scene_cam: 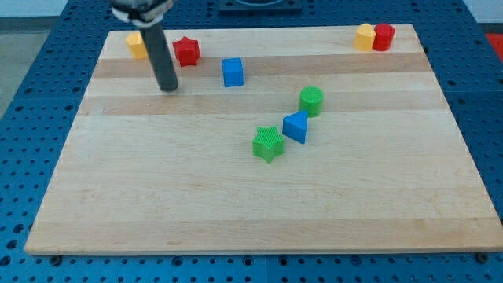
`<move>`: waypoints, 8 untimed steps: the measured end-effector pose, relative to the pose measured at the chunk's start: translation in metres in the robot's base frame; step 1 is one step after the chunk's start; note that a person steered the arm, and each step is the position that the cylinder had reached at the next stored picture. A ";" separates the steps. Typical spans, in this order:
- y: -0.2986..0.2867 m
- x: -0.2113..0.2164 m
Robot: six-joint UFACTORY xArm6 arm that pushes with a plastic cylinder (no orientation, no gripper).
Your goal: Push the red star towards the top right
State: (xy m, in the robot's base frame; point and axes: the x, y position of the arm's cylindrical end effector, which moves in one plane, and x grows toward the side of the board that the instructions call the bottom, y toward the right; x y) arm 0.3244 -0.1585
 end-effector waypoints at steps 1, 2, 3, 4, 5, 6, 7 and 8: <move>0.000 -0.030; 0.000 -0.073; -0.008 -0.076; -0.030 -0.113; -0.026 -0.132; -0.026 -0.125; -0.013 -0.097; 0.038 -0.071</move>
State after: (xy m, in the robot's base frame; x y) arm 0.2536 -0.1210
